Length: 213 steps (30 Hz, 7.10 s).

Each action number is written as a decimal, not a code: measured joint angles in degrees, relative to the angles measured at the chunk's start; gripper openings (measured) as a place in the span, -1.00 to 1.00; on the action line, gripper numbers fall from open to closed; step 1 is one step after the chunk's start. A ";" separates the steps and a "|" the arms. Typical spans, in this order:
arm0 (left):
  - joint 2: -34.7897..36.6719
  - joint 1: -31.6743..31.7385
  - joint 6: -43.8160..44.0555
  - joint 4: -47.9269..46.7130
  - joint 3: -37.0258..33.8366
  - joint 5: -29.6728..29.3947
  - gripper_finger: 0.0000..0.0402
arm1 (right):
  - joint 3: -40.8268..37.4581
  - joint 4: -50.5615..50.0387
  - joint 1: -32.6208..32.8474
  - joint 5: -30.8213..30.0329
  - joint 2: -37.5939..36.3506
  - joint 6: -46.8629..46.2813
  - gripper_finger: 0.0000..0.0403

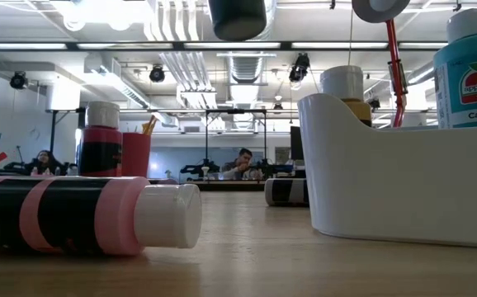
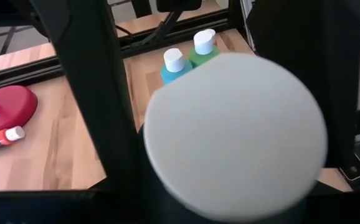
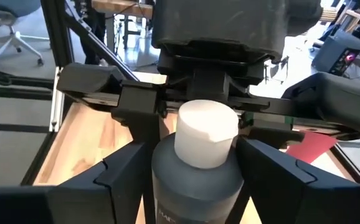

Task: Pick & Place Paint Supplies
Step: Put the black paint bottle into the white bin, then put the orange paint bottle into the white bin

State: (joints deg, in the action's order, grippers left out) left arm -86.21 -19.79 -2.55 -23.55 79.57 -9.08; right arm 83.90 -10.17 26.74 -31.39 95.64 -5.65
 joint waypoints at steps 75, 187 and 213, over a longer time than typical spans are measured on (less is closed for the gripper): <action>29.14 -4.65 8.68 3.43 -17.41 -42.64 0.45 | 0.66 -29.62 24.20 -31.37 -4.96 -35.18 -0.44; 30.25 -3.93 4.03 10.98 -18.92 -46.97 0.45 | -0.13 -58.38 33.51 -28.08 6.80 -78.46 -0.41; 30.25 -3.96 -0.50 11.07 -18.93 -46.97 0.45 | 8.02 -67.52 32.13 7.57 -8.84 -84.97 -0.23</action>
State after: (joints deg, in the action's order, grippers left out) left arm -55.96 -23.75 -3.05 -12.48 60.64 -56.05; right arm 91.91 -77.69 58.87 -23.83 86.79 -90.62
